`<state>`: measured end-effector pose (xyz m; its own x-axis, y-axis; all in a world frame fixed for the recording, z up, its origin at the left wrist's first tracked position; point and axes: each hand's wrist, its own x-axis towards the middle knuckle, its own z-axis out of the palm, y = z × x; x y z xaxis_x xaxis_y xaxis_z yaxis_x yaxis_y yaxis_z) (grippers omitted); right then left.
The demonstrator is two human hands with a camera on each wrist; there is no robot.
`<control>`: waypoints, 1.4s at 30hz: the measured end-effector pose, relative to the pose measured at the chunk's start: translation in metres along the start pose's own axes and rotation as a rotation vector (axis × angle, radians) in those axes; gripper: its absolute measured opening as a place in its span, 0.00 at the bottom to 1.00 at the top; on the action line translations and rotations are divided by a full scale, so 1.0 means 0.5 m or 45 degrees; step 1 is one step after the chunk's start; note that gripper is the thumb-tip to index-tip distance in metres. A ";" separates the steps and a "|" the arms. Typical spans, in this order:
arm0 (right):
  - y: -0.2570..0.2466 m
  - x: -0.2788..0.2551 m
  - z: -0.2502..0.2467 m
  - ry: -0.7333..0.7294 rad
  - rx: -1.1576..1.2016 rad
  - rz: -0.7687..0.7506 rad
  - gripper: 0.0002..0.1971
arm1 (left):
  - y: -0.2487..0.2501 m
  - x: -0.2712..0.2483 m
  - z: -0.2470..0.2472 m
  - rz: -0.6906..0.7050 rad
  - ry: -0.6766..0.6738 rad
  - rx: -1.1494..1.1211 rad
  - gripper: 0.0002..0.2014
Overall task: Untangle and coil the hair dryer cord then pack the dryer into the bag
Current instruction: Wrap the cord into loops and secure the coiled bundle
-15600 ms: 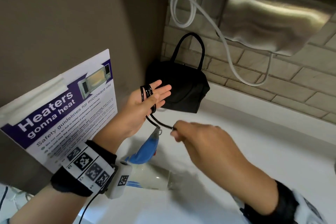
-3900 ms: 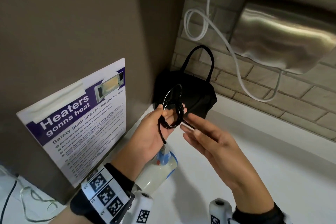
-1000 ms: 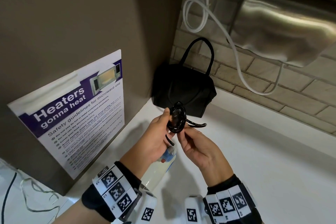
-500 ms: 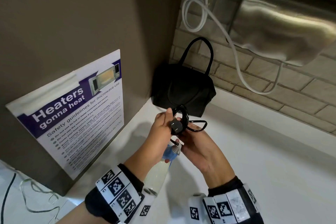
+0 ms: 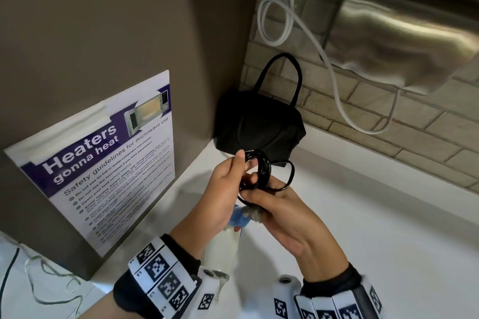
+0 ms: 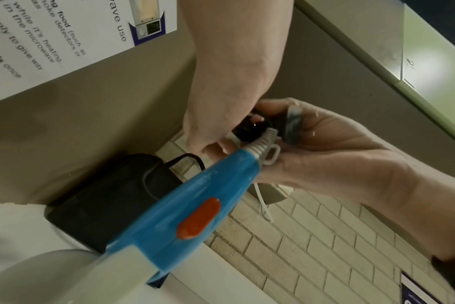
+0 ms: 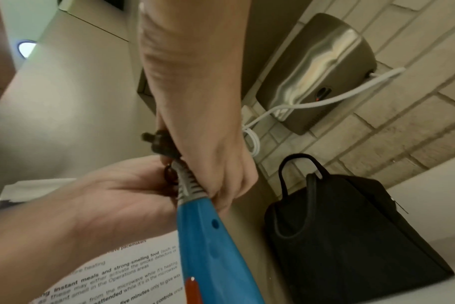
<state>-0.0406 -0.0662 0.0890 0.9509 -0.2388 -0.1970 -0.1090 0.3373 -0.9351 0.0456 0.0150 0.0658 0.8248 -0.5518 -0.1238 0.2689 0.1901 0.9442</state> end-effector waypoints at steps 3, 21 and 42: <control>-0.005 -0.017 -0.001 -0.048 -0.128 0.022 0.20 | 0.003 0.004 -0.012 -0.012 0.025 -0.106 0.19; 0.006 -0.093 -0.046 -0.058 -0.491 0.175 0.31 | 0.045 0.029 -0.051 -0.009 0.249 -0.740 0.13; 0.025 -0.101 -0.053 0.038 -0.919 0.049 0.16 | 0.061 0.013 -0.058 -0.075 0.140 -0.808 0.14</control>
<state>-0.0976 -0.0740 0.0797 0.9353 -0.2675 -0.2319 -0.3163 -0.3371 -0.8868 0.0735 0.0407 0.0851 0.8366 -0.4962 -0.2322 0.5296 0.6236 0.5750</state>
